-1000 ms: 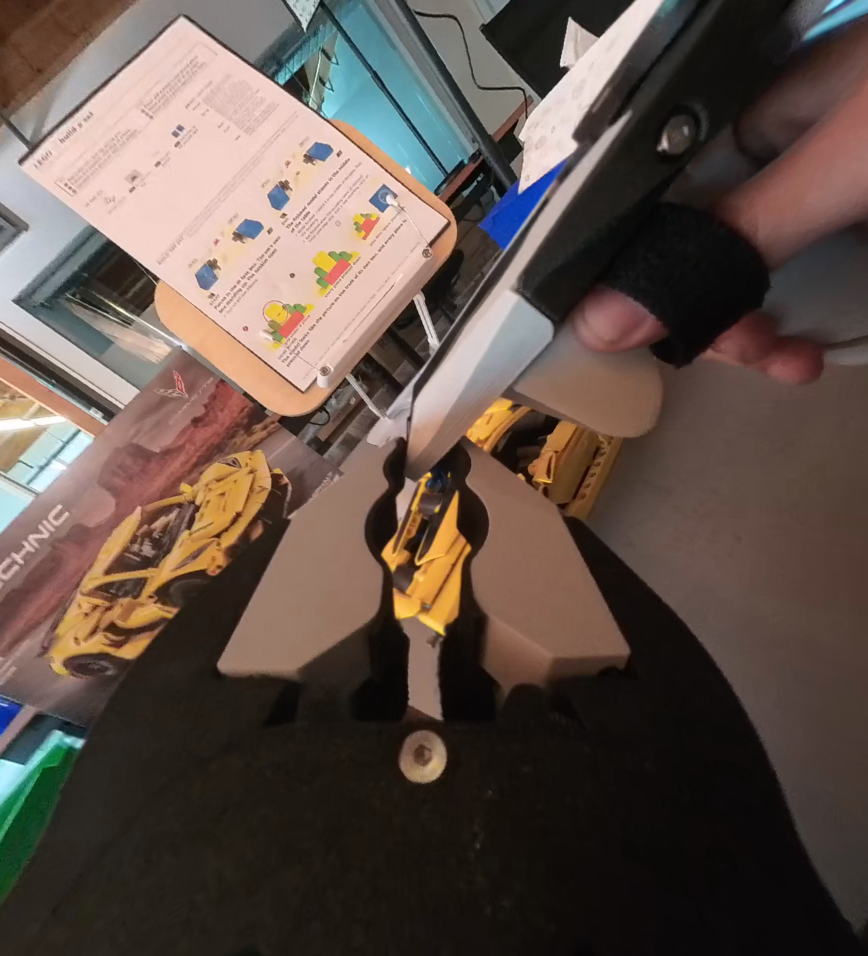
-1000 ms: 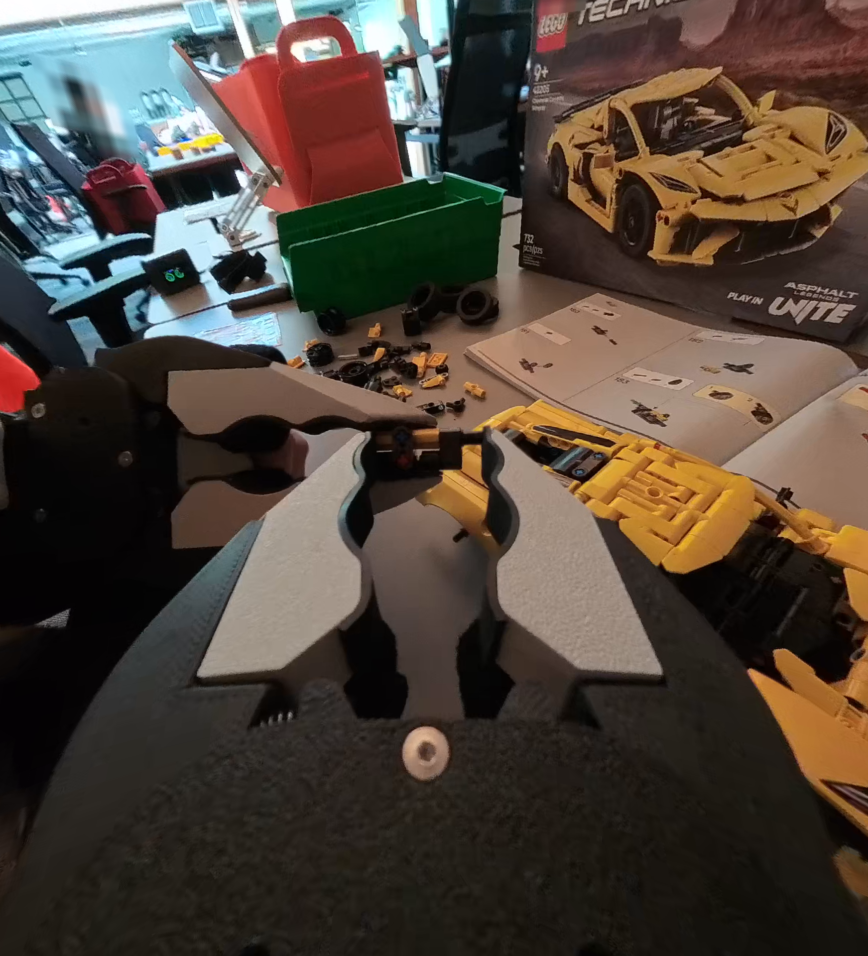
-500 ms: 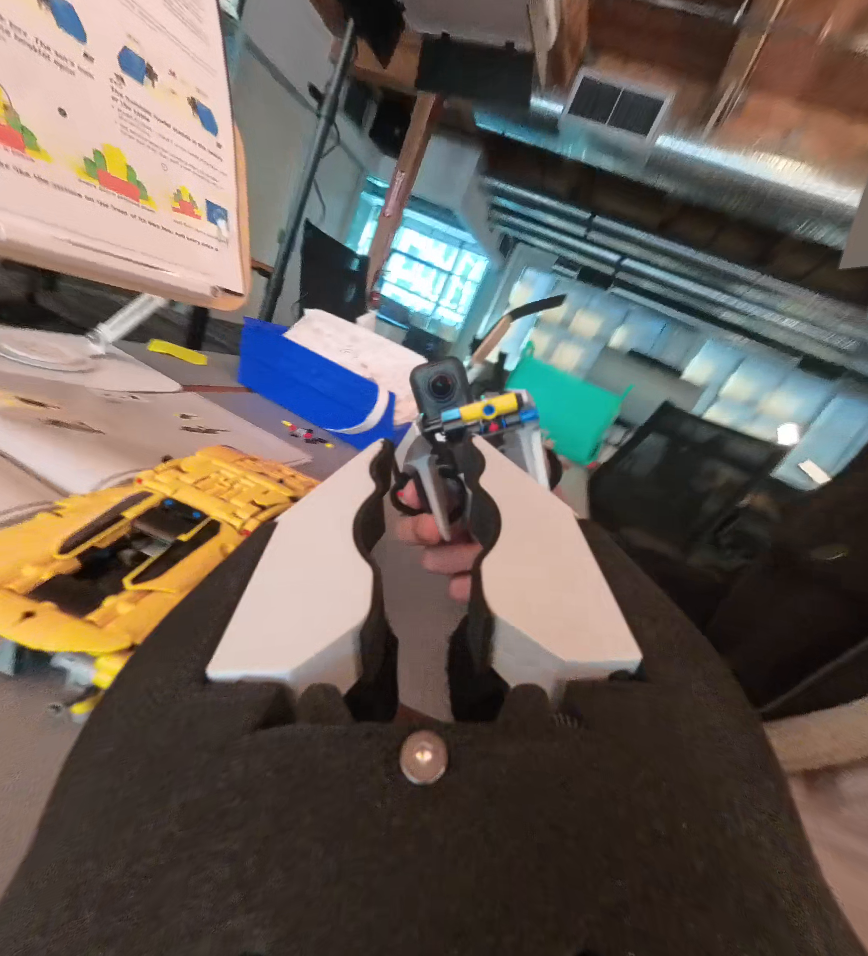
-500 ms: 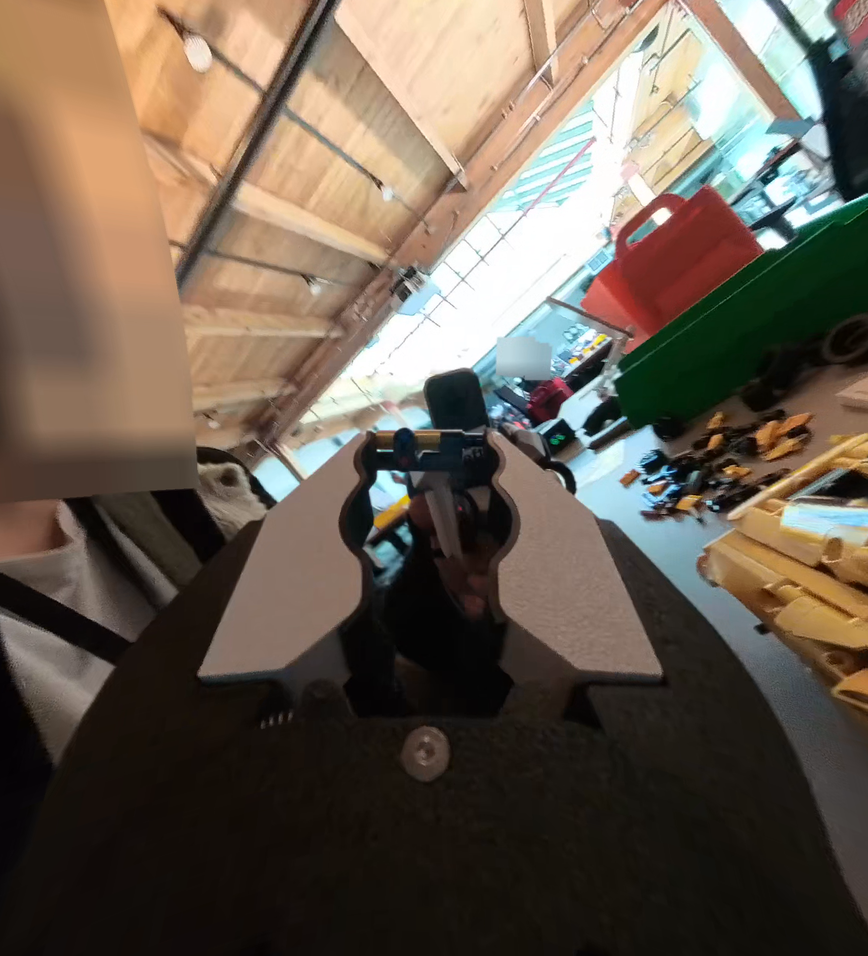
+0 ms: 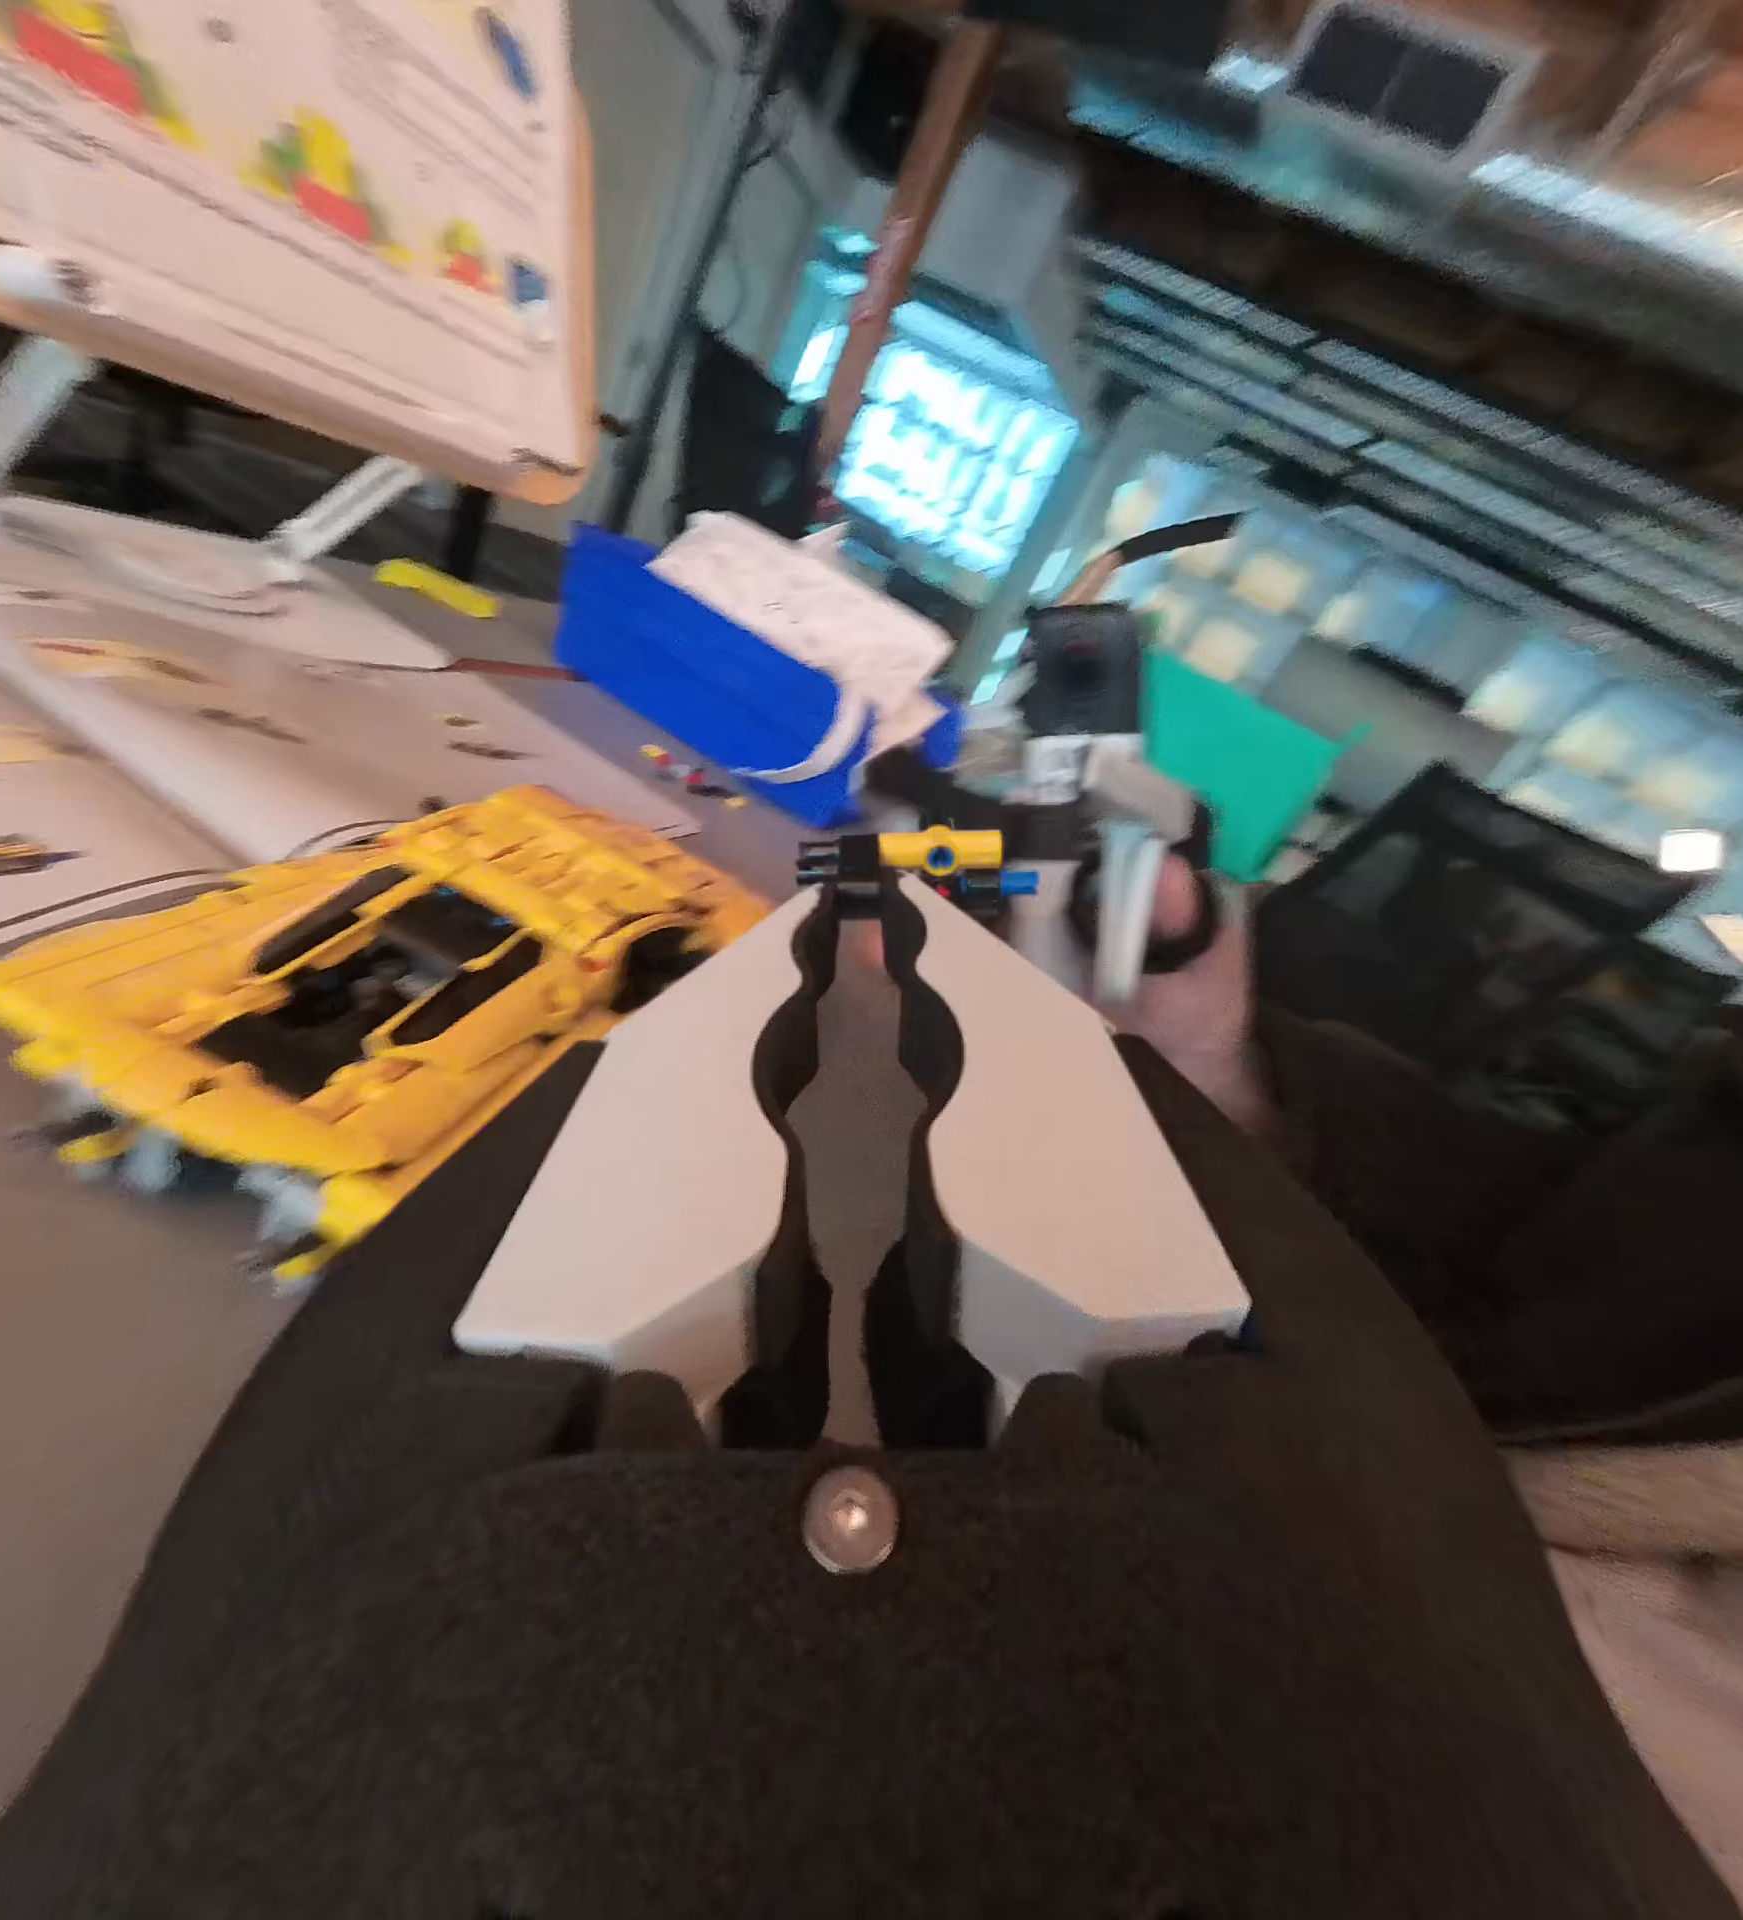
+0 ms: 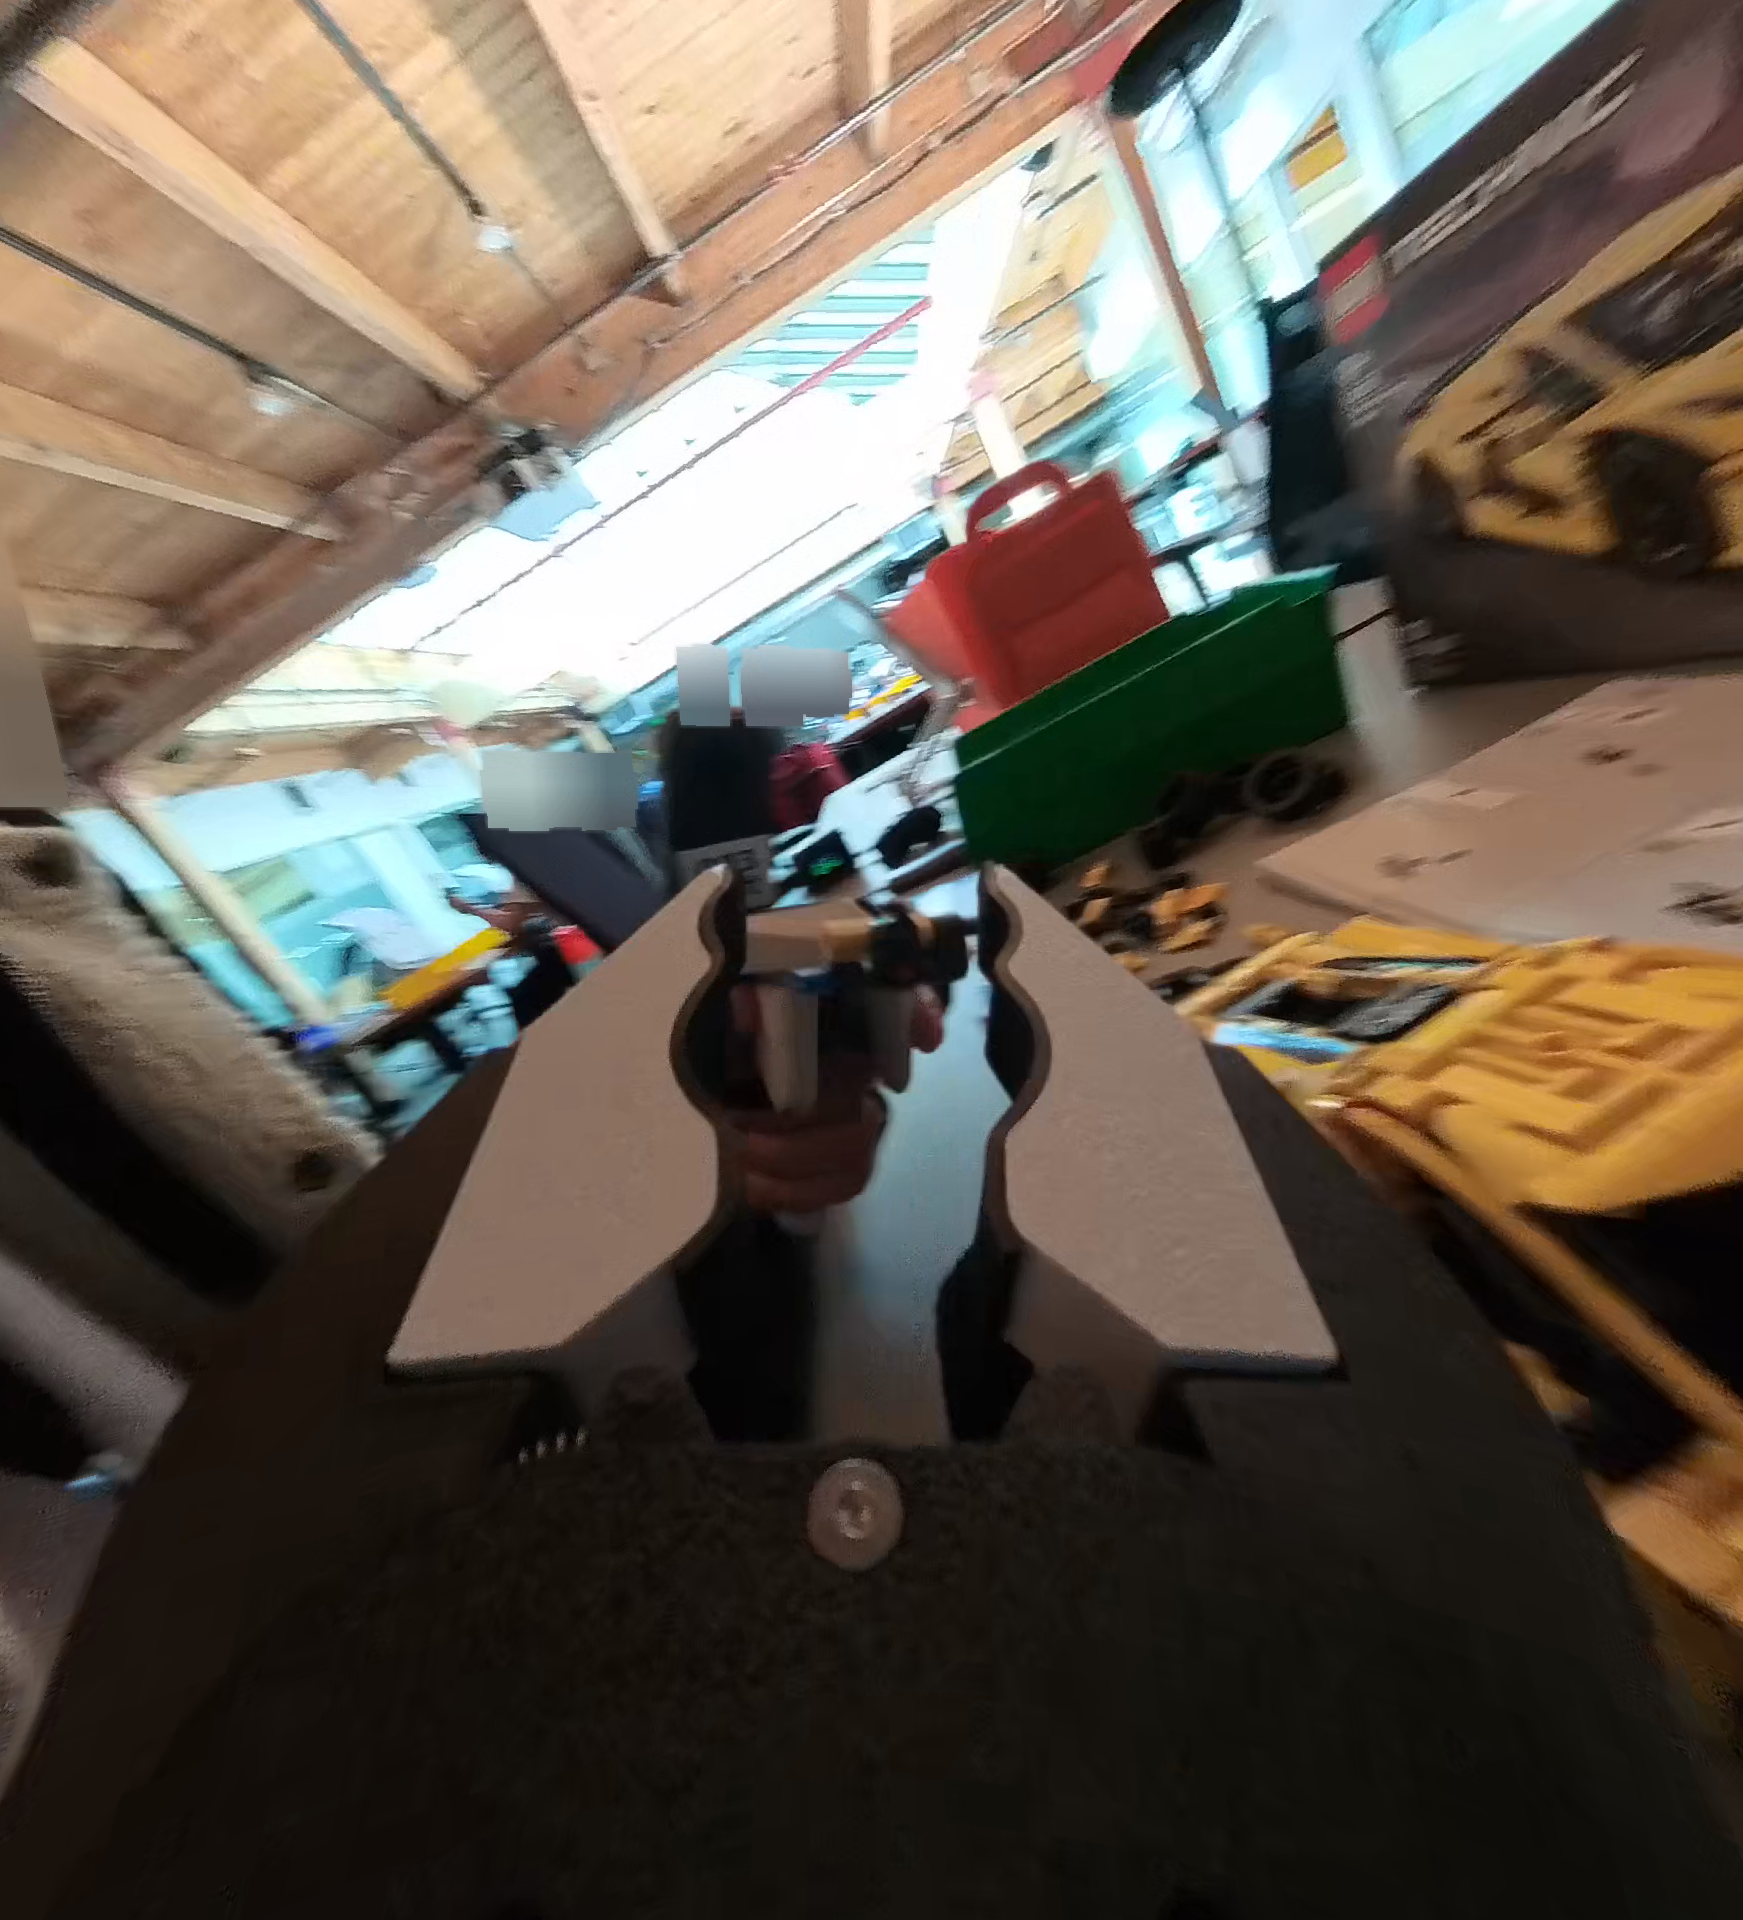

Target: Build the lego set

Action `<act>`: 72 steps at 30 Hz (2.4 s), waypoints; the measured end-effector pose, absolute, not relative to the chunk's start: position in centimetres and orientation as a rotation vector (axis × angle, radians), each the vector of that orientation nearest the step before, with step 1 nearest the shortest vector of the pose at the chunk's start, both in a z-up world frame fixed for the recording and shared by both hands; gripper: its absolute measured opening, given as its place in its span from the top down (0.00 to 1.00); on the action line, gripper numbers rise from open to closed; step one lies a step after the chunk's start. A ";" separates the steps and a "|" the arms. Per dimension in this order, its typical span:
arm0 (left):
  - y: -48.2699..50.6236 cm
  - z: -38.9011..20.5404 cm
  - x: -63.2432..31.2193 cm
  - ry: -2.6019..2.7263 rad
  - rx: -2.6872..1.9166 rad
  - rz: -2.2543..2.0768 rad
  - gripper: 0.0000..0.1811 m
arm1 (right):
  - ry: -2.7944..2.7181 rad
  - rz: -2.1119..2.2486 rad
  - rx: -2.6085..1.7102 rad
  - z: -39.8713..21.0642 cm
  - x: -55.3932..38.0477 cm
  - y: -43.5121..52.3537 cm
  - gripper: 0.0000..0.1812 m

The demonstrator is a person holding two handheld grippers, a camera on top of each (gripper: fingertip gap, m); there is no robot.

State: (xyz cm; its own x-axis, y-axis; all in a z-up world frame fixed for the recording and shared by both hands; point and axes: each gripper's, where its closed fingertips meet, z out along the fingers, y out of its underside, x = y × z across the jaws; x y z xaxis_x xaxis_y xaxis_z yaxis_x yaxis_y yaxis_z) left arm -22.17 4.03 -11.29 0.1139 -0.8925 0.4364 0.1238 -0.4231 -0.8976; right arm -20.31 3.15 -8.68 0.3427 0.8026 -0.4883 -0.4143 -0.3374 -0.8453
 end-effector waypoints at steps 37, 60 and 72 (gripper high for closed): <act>3.9 -16.7 -20.2 0.912 -1.915 -1.107 0.96 | -0.333 0.618 -1.757 -13.9 -12.4 5.6 0.86; 0.9 -23.1 -17.2 1.552 -1.807 -0.818 0.96 | -0.272 0.231 -1.929 -12.7 -2.2 15.1 0.80; 0.3 -23.0 -18.4 1.555 -1.952 -0.857 0.82 | -0.284 0.205 -1.885 -14.1 -1.0 14.1 0.82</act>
